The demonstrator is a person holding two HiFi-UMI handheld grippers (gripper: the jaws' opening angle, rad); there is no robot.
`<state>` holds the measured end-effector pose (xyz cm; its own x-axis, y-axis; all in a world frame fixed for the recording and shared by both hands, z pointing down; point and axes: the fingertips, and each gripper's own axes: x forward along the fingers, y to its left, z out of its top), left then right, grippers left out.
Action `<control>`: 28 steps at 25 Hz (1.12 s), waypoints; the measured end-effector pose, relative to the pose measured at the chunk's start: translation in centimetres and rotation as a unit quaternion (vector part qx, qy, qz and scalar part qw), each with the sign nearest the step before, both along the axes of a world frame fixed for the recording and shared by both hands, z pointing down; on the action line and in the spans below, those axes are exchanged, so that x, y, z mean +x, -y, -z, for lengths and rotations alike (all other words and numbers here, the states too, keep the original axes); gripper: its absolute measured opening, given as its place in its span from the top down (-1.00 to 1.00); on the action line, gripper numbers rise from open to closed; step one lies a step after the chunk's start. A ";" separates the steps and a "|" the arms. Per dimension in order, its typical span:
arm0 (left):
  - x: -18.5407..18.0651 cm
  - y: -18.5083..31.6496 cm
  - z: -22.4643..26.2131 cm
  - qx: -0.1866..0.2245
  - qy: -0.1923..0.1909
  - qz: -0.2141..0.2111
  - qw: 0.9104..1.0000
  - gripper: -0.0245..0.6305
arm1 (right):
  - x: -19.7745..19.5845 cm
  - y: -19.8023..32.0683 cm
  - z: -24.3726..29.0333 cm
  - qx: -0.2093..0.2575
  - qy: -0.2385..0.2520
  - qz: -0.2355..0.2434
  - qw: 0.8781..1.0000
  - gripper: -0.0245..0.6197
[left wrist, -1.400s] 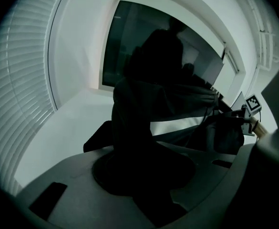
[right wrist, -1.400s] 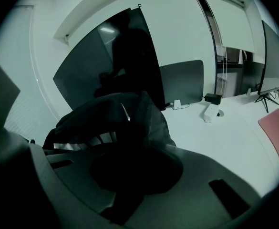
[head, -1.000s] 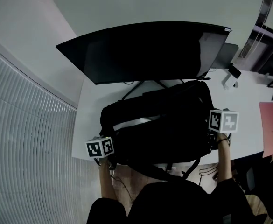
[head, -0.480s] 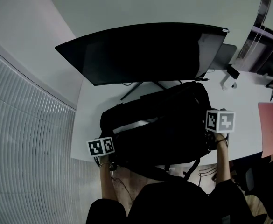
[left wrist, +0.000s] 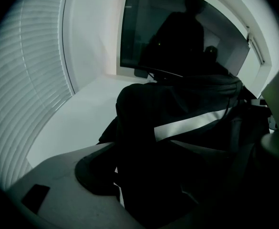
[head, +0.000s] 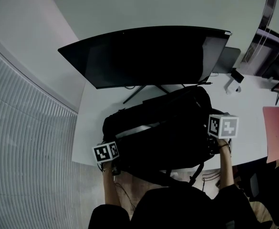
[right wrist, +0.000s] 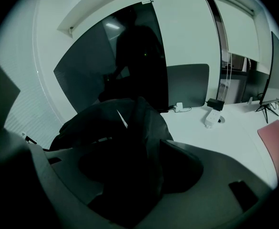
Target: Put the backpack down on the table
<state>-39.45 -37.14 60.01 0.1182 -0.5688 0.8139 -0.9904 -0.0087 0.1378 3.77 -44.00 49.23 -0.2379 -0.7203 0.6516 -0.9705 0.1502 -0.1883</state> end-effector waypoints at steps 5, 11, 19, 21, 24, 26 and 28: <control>-1.1 -0.1 2.2 0.043 0.037 0.021 0.998 -0.02 | 0.5 -0.1 1.6 0.038 -0.004 -0.001 0.999 0.21; -1.3 -0.5 5.2 0.094 0.056 0.030 0.994 0.19 | 0.5 -0.7 3.9 0.087 -0.012 0.000 0.996 0.21; -0.1 -1.5 8.5 0.155 0.073 0.024 0.985 0.74 | 0.4 -1.7 7.3 0.161 -0.081 0.018 0.984 0.74; 0.6 -1.5 9.8 0.181 0.077 0.011 0.981 0.84 | 0.2 -1.9 8.0 0.176 -0.084 0.021 0.981 0.84; 1.7 -1.7 11.3 0.207 0.072 -0.007 0.976 0.86 | -0.4 -2.3 9.0 0.198 -0.081 0.030 0.976 0.87; 2.3 -1.8 12.3 0.222 0.070 -0.013 0.973 0.87 | -0.8 -2.5 9.6 0.213 -0.077 0.037 0.973 0.88; 2.9 -1.8 13.5 0.240 0.067 -0.018 0.968 0.87 | -1.2 -2.8 10.3 0.228 -0.067 0.044 0.970 0.88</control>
